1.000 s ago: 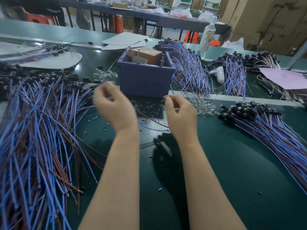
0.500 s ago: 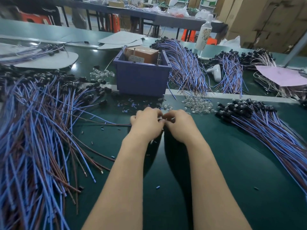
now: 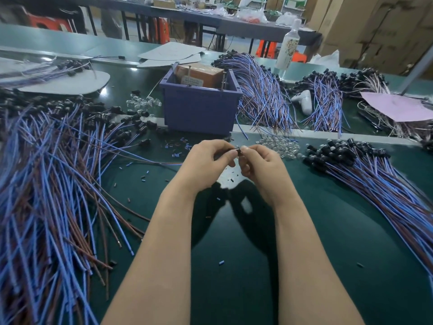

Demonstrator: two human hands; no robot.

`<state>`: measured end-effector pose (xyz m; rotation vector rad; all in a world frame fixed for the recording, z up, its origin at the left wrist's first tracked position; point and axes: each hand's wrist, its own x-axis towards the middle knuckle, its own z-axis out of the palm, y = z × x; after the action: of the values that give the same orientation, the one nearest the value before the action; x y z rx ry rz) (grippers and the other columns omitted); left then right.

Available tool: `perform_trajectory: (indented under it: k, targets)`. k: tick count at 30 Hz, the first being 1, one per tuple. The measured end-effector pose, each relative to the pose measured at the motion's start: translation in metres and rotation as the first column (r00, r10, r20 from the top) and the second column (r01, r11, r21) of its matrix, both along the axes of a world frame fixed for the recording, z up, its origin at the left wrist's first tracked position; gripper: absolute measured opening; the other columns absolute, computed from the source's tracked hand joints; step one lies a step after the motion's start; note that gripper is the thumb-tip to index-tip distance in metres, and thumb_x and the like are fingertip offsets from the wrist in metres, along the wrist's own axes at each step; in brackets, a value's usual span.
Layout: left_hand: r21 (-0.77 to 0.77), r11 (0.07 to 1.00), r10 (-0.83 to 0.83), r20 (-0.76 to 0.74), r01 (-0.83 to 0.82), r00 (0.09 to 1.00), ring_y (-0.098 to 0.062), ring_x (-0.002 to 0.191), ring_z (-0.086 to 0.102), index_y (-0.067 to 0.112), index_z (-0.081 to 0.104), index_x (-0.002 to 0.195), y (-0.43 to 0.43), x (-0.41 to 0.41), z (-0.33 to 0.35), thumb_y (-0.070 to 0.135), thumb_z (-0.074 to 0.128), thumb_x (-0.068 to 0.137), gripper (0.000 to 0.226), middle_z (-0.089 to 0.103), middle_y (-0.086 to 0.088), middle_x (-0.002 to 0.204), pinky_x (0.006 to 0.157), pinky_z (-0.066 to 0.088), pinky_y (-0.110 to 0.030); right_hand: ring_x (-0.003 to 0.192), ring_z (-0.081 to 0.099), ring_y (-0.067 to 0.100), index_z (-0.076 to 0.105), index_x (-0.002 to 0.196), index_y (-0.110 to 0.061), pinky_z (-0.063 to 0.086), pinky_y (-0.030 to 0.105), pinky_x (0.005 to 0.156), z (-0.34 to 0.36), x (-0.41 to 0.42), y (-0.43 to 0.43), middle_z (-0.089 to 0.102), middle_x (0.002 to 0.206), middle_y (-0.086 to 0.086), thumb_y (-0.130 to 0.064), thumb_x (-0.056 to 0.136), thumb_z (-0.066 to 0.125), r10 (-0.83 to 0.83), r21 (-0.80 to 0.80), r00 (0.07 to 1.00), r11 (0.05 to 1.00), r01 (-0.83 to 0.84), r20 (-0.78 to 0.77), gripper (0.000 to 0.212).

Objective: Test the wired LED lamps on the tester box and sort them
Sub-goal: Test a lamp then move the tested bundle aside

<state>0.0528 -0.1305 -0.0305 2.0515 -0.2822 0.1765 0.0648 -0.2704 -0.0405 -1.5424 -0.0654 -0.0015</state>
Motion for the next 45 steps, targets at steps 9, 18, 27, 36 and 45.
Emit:
perform_trajectory:
  k: [9, 18, 27, 36, 45]
  targets:
    - [0.187, 0.978, 0.092, 0.023, -0.095, 0.995, -0.020, 0.100, 0.063, 0.017, 0.070, 0.106, -0.009, 0.006, -0.006, 0.020, 0.058, 0.092, 0.019, 0.072, 0.000, 0.100, 0.094, 0.045, -0.038, 0.053, 0.043, 0.009, 0.056, 0.079, -0.006, 0.037, 0.018, 0.051, -0.002, 0.001, 0.006, 0.059, 0.065, 0.004, -0.016, 0.096, 0.053, -0.030, 0.019, 0.993, 0.999, 0.032, -0.115, 0.020]
    - [0.008, 0.999, 0.031, -0.008, -0.031, 0.999, -0.014, 0.084, 0.066, 0.010, 0.072, 0.099, -0.003, 0.002, -0.005, 0.012, 0.057, 0.092, 0.017, 0.072, -0.003, 0.084, 0.088, 0.051, -0.036, 0.042, 0.039, 0.006, 0.053, 0.069, -0.007, 0.036, 0.017, 0.046, -0.002, 0.000, 0.019, 0.048, 0.056, 0.001, -0.017, 0.098, 0.048, -0.016, 0.242, 0.973, 0.967, 0.073, -0.232, 0.032]
    - [0.142, 0.985, 0.102, 0.008, -0.102, 0.995, -0.010, 0.077, 0.058, 0.021, 0.070, 0.095, -0.012, 0.004, -0.003, 0.024, 0.051, 0.096, 0.019, 0.066, 0.011, 0.072, 0.083, 0.044, -0.028, 0.064, 0.048, 0.012, 0.053, 0.078, -0.013, 0.033, 0.023, 0.060, -0.005, 0.003, 0.018, 0.052, 0.067, -0.006, -0.026, 0.098, 0.047, -0.234, -0.348, 0.958, 0.895, 0.280, 0.169, 0.025]
    - [0.192, 0.978, 0.096, -0.064, -0.082, 0.993, -0.014, 0.081, 0.057, 0.030, 0.065, 0.087, -0.011, 0.005, -0.002, 0.028, 0.050, 0.096, 0.018, 0.067, 0.010, 0.074, 0.091, 0.046, -0.039, 0.066, 0.047, 0.006, 0.052, 0.085, -0.014, 0.026, 0.021, 0.058, -0.006, 0.002, 0.019, 0.050, 0.070, -0.012, -0.026, 0.098, 0.048, -0.207, -0.499, 0.936, 0.802, 0.329, 0.284, 0.018]
    - [0.070, 0.983, 0.173, -0.063, -0.168, 0.983, -0.015, 0.100, 0.059, 0.028, 0.068, 0.103, -0.011, 0.002, 0.001, 0.031, 0.054, 0.094, 0.017, 0.066, 0.010, 0.094, 0.103, 0.038, -0.043, 0.082, 0.057, 0.021, 0.056, 0.097, -0.011, 0.043, 0.028, 0.074, -0.008, 0.021, -0.016, 0.065, 0.094, 0.013, -0.015, 0.094, 0.051, -0.611, -0.208, 0.784, 0.757, 0.620, 0.112, 0.007]
